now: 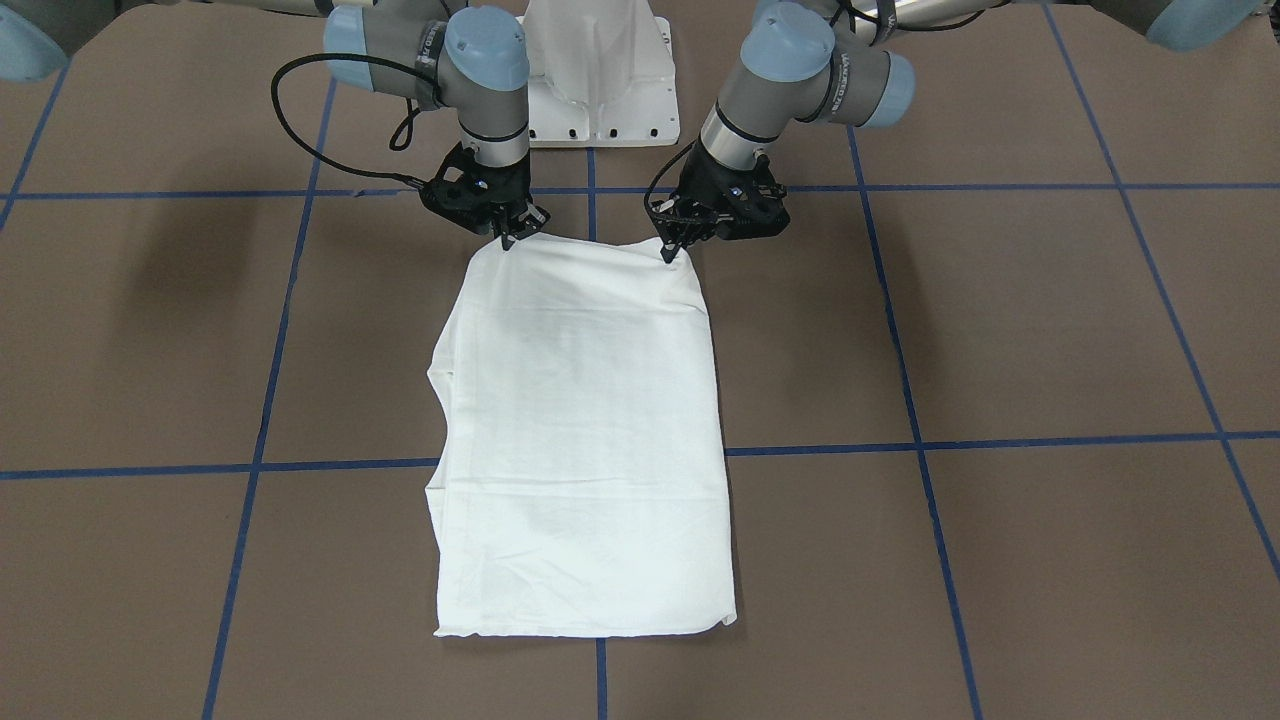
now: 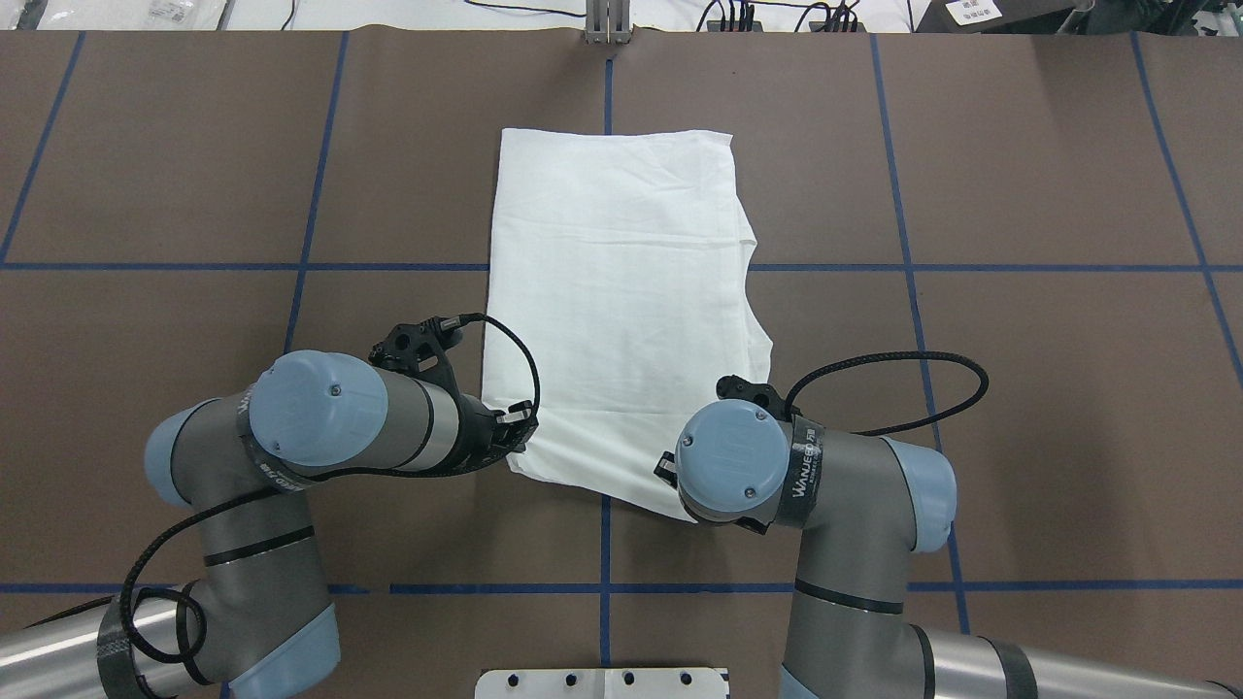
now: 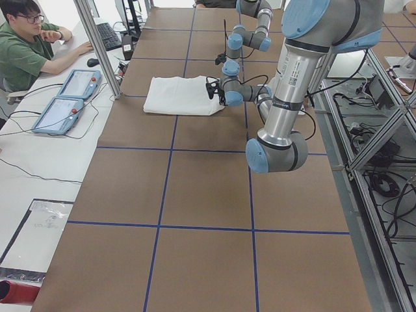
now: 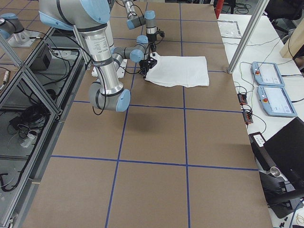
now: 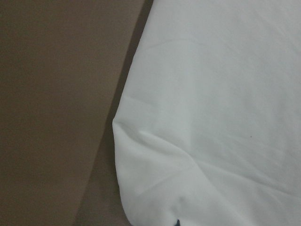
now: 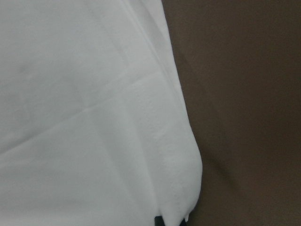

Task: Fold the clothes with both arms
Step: 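Grasp the near corners of the folded shirt with both grippers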

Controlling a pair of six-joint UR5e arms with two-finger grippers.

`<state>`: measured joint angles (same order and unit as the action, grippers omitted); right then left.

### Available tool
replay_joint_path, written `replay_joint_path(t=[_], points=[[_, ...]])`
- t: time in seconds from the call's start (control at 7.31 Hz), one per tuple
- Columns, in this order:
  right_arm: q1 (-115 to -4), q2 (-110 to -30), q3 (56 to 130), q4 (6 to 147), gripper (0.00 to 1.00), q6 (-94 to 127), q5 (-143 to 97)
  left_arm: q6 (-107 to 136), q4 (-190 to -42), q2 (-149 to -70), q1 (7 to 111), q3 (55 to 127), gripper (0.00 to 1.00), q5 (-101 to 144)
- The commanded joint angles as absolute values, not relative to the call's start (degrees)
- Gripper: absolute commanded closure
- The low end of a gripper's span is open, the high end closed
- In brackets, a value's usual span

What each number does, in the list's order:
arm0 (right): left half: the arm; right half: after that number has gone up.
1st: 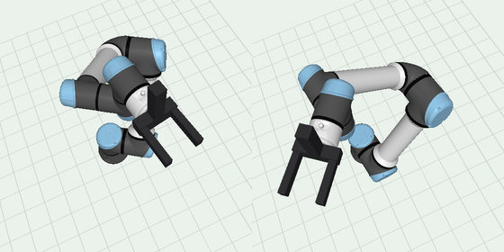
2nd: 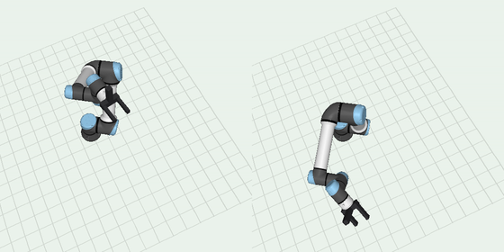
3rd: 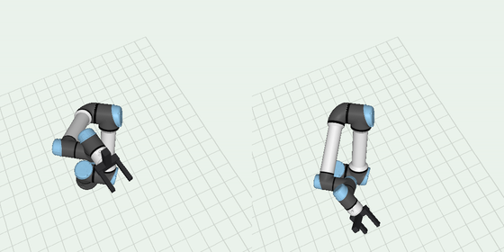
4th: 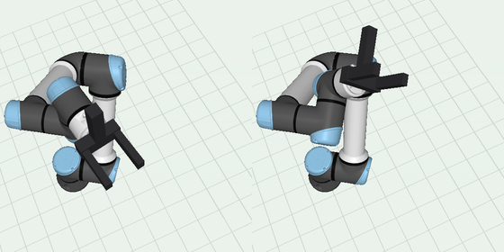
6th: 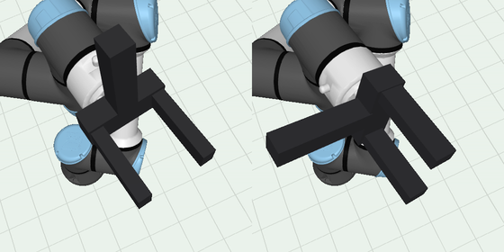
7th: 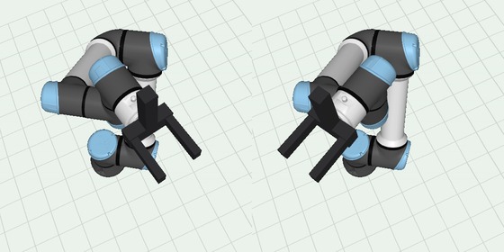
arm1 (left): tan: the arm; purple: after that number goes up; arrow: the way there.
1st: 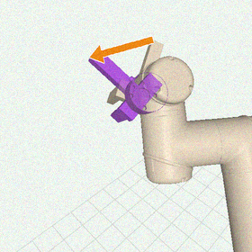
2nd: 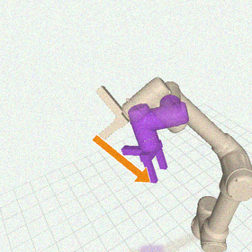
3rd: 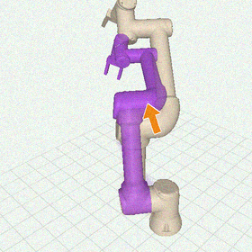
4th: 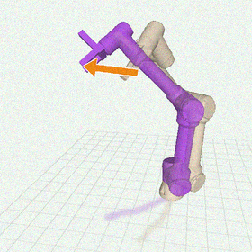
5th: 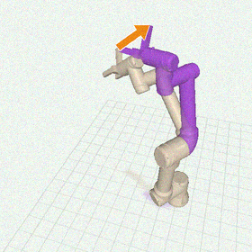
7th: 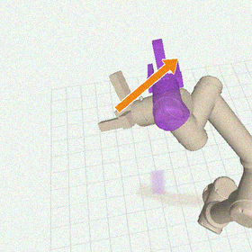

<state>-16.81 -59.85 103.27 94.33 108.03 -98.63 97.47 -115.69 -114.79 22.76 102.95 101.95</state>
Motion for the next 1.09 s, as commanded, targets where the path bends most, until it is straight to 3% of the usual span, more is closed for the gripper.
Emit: replay_joint_path(t=[0.0, 0.27, 0.96], points=[[-16.9, -59.9, 104.3, 94.3, 1.0, 107.9, -98.8, 97.5, -115.7, -114.8, 22.9, 103.0, 1.0, 102.0], [-16.9, -60.9, 108.1, 94.4, 1.0, 108.4, -98.7, 97.6, -115.2, -114.2, 22.7, 104.7, 1.0, 102.0], [-8.5, -67.3, 126.6, 94.9, 1.0, 108.2, -99.2, 104.2, -104.9, -107.6, 11.2, 125.4, 1.0, 101.9]])
